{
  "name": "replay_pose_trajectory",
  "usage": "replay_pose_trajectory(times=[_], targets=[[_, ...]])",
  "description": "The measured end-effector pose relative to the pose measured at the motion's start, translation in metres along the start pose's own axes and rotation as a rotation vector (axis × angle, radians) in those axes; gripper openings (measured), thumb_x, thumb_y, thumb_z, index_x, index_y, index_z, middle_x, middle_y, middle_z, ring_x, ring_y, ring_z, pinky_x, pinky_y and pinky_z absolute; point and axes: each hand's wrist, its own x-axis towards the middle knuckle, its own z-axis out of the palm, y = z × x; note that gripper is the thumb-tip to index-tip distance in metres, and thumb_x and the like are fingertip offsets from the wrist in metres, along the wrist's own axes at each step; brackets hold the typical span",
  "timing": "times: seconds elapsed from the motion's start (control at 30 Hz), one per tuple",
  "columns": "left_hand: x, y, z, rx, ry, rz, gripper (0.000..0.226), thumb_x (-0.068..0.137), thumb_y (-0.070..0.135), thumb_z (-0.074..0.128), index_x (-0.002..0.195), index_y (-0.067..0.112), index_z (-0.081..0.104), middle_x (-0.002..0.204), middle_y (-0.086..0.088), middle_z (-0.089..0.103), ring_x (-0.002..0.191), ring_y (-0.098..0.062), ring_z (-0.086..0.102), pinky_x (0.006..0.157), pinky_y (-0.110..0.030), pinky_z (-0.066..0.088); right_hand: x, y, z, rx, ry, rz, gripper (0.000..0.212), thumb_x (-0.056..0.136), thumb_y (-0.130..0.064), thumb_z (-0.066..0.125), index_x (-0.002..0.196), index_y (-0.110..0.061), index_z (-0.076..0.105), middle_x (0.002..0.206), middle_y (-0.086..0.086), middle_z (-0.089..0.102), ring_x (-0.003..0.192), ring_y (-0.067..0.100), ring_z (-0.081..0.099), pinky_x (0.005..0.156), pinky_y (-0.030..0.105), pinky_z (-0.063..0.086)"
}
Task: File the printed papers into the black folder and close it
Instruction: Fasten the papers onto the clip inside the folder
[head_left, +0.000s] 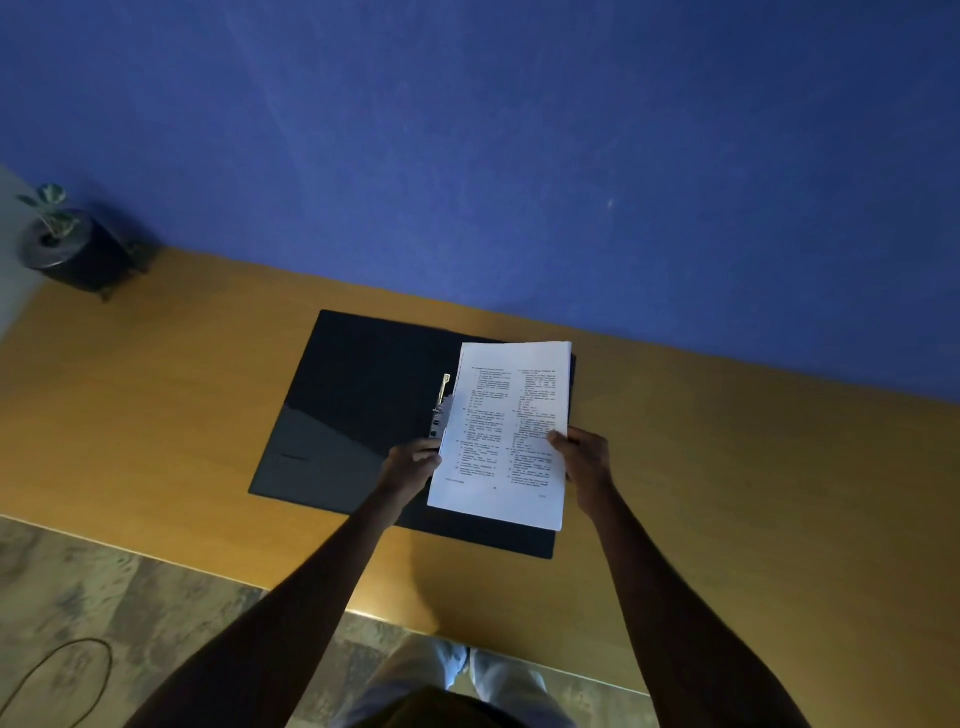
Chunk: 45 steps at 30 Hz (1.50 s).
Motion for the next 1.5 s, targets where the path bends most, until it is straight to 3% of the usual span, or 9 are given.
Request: replay_pose_trajectory(times=[0.23, 0.33, 0.47, 0.77, 0.87, 0.97, 1.07, 1.27, 1.5], targets=[[-0.008, 0.005, -0.002, -0.037, -0.013, -0.012, 0.031, 0.099, 0.009, 0.069, 0.129, 0.015, 0.074, 0.122, -0.014, 0.078, 0.110, -0.032, 0.076, 0.094, -0.053, 0.062, -0.001, 0.004, -0.001, 0.044, -0.015, 0.047, 0.012, 0.097, -0.005, 0.074, 0.107, -0.006, 0.081, 0.087, 0.003, 0.080, 0.063, 0.006, 0.074, 0.048, 0.016, 0.050], [-0.009, 0.007, -0.001, -0.050, -0.026, -0.019, 0.035, 0.099, 0.012, 0.070, 0.134, 0.014, 0.071, 0.126, -0.013, 0.075, 0.113, -0.032, 0.075, 0.090, -0.047, 0.062, 0.001, 0.009, -0.005, 0.056, -0.020, 0.083, 0.011, 0.096, -0.009, 0.076, 0.098, -0.019, 0.082, 0.094, -0.002, 0.084, 0.089, 0.025, 0.081, 0.071, 0.040, 0.066], [-0.010, 0.008, -0.001, -0.042, -0.005, -0.033, 0.032, 0.099, 0.010, 0.070, 0.131, 0.014, 0.072, 0.120, -0.011, 0.076, 0.109, -0.030, 0.074, 0.077, -0.034, 0.060, 0.002, 0.015, -0.004, 0.038, -0.024, 0.101, 0.009, 0.094, -0.012, 0.078, 0.098, -0.018, 0.083, 0.101, 0.007, 0.084, 0.099, 0.037, 0.080, 0.086, 0.065, 0.060], [-0.012, 0.005, -0.004, 0.011, 0.001, -0.035, 0.028, 0.098, 0.010, 0.070, 0.126, 0.016, 0.073, 0.113, -0.009, 0.077, 0.103, -0.029, 0.076, 0.075, -0.036, 0.061, 0.003, 0.028, 0.002, 0.027, -0.035, 0.133, 0.009, 0.094, -0.014, 0.079, 0.093, -0.022, 0.084, 0.099, 0.004, 0.084, 0.100, 0.037, 0.079, 0.087, 0.068, 0.059], [-0.010, 0.001, -0.005, 0.030, -0.005, -0.057, 0.029, 0.093, 0.017, 0.073, 0.122, 0.019, 0.076, 0.112, -0.009, 0.080, 0.102, -0.030, 0.078, 0.080, -0.047, 0.067, 0.004, 0.029, 0.004, 0.019, -0.033, 0.138, 0.007, 0.094, -0.014, 0.079, 0.098, -0.017, 0.084, 0.099, 0.004, 0.084, 0.098, 0.035, 0.080, 0.084, 0.062, 0.062], [0.016, -0.028, -0.008, 0.108, 0.011, -0.050, 0.029, 0.073, 0.043, 0.071, 0.101, 0.040, 0.077, 0.104, 0.002, 0.083, 0.099, -0.024, 0.080, 0.086, -0.056, 0.067, 0.007, 0.029, 0.008, 0.000, -0.024, 0.107, 0.008, 0.095, -0.012, 0.078, 0.101, -0.011, 0.083, 0.101, 0.008, 0.083, 0.094, 0.032, 0.080, 0.063, 0.038, 0.065], [0.021, -0.031, -0.008, 0.229, 0.061, -0.020, 0.038, 0.074, 0.047, 0.065, 0.109, 0.038, 0.078, 0.104, 0.007, 0.083, 0.100, -0.023, 0.079, 0.089, -0.054, 0.065, 0.008, 0.028, 0.012, -0.069, -0.022, 0.032, 0.009, 0.097, -0.012, 0.075, 0.094, -0.018, 0.081, 0.097, 0.003, 0.082, 0.080, 0.020, 0.076, 0.052, 0.019, 0.053], [-0.011, 0.004, -0.004, 0.329, 0.125, 0.040, 0.030, 0.094, 0.022, 0.070, 0.122, 0.024, 0.079, 0.117, -0.002, 0.082, 0.112, -0.026, 0.076, 0.095, -0.041, 0.060, 0.016, 0.038, 0.016, -0.208, -0.009, 0.014, 0.015, 0.095, -0.023, 0.073, 0.105, -0.019, 0.084, 0.099, -0.005, 0.083, 0.092, 0.020, 0.079, 0.083, 0.045, 0.067], [-0.017, 0.011, 0.001, 0.376, 0.194, 0.090, 0.034, 0.096, 0.021, 0.067, 0.129, 0.021, 0.075, 0.128, -0.004, 0.078, 0.117, -0.030, 0.074, 0.097, -0.041, 0.058, 0.013, 0.034, 0.020, -0.316, 0.028, 0.007, 0.020, 0.097, -0.027, 0.069, 0.110, -0.018, 0.081, 0.102, -0.004, 0.081, 0.092, 0.019, 0.078, 0.086, 0.049, 0.066]])
